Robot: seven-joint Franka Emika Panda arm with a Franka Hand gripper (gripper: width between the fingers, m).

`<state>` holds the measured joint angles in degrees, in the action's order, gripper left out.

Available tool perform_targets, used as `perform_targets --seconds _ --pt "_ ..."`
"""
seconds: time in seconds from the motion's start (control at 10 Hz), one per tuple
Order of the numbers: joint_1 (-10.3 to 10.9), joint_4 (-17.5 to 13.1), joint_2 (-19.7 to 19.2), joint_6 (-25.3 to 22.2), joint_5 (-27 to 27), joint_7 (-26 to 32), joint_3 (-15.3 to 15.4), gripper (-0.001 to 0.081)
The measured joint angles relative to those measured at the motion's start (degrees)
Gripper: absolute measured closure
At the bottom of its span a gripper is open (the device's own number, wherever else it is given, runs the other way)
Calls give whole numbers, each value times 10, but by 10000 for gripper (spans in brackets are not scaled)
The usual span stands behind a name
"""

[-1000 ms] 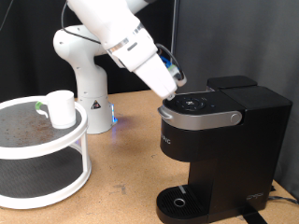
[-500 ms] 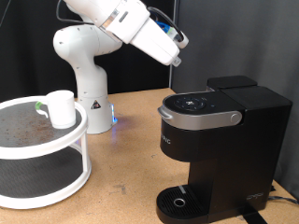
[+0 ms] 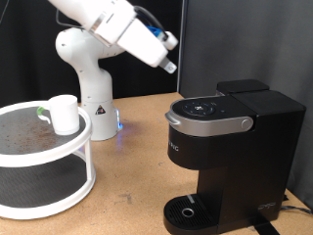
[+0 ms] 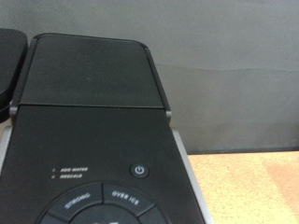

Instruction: Make a cup of coffee with the keurig machine

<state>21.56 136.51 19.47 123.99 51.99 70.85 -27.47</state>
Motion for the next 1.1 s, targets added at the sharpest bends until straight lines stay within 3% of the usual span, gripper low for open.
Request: perform_targets --seconds 0.2,0.7,0.9,1.1 --pt "-20 21 30 -39 -22 -1 -16 803" --pt "-81 26 73 -182 -115 -21 -58 803" --pt "-98 34 94 -194 -122 -20 -66 803" --pt "-98 34 90 -209 -128 -20 -69 803"
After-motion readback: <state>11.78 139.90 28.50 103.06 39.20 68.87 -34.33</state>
